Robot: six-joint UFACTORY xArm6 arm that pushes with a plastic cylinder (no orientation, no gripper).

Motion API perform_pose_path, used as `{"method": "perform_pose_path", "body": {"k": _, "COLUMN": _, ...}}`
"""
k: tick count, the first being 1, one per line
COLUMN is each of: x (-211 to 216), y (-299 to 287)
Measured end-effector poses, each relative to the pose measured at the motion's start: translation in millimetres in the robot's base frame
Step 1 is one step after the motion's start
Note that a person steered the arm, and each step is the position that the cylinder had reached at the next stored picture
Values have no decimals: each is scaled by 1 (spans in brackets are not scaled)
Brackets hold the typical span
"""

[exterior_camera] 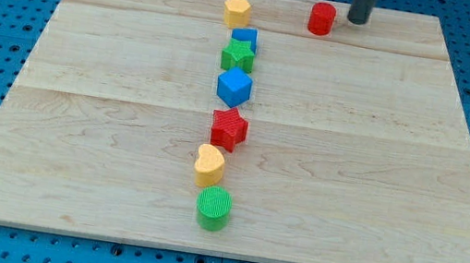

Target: Move the red circle a bit down

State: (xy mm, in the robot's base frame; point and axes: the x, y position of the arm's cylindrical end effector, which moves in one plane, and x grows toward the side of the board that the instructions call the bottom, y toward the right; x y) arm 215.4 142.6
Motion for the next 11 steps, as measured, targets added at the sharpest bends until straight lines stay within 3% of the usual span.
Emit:
{"method": "perform_pose_path", "body": {"k": 1, "x": -22, "y": -31}}
{"method": "perform_pose_path", "body": {"k": 3, "x": 57, "y": -18}}
{"method": "perform_pose_path", "body": {"k": 4, "x": 13, "y": -22}}
{"method": "perform_pose_path", "body": {"k": 6, "x": 85, "y": -40}}
{"method": "perform_pose_path", "body": {"k": 8, "x": 94, "y": -97}}
{"method": "perform_pose_path", "body": {"k": 10, "x": 145, "y": 8}}
{"method": "perform_pose_path", "body": {"k": 11, "x": 138, "y": -31}}
